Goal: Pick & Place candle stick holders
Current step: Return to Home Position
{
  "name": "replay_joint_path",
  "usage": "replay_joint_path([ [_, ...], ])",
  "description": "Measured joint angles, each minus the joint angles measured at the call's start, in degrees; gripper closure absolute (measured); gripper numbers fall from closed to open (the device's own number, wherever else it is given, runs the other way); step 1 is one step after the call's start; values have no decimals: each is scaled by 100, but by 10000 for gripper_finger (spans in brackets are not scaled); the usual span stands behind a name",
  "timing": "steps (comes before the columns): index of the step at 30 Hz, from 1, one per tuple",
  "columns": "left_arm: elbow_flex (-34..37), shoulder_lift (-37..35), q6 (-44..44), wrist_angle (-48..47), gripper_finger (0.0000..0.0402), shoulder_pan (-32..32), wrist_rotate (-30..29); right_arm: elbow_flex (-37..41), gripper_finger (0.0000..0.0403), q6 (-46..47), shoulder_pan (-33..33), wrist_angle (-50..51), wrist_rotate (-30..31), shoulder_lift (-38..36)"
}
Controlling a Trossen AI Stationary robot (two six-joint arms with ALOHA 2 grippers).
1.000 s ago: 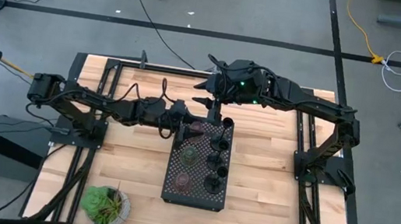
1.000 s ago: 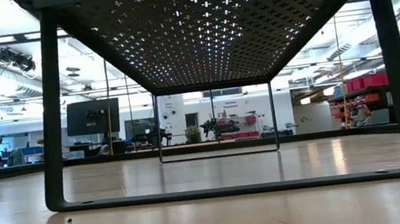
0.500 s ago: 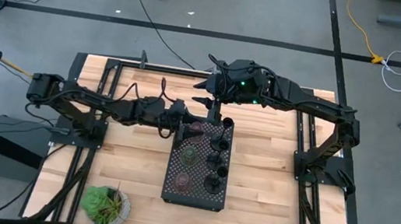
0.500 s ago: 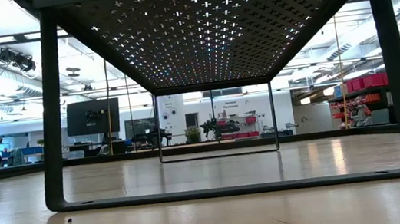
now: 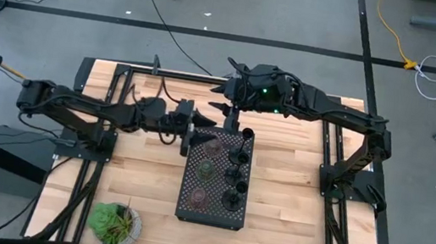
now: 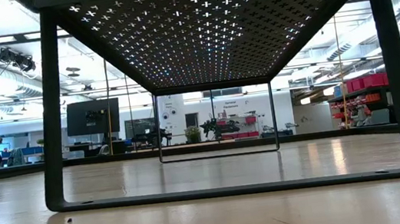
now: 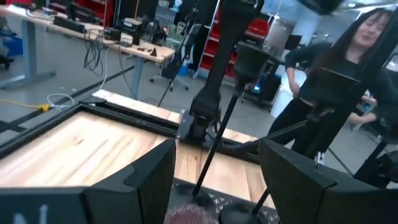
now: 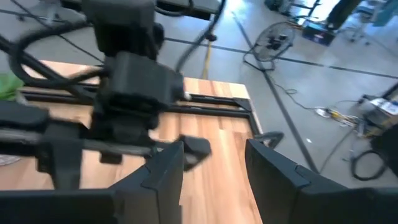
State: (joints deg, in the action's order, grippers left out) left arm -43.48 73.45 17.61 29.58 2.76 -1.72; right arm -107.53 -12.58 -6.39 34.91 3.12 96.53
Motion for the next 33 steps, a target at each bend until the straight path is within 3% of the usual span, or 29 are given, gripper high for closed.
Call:
replay_joint_path([
  [6,9,-431,-26,-580,168,28,-107,3,231,173,-47,17,-34,-262],
  [13,11,-1178,-33,-1133,168,126,-125,3,231,484,-166,765,-57,-763],
  [19,11,-2111,-28,-2467,168,265,-296,203,231,734,-168,1183,-57,-1218],
  [24,13,-2799,-4,-3180,168,265,-525,1202,231,1124,-168,864,-51,-1974],
  [33,11,-3942,-112,-4976,168,264,-991,3732,231,2043,-161,-718,484,-3902],
])
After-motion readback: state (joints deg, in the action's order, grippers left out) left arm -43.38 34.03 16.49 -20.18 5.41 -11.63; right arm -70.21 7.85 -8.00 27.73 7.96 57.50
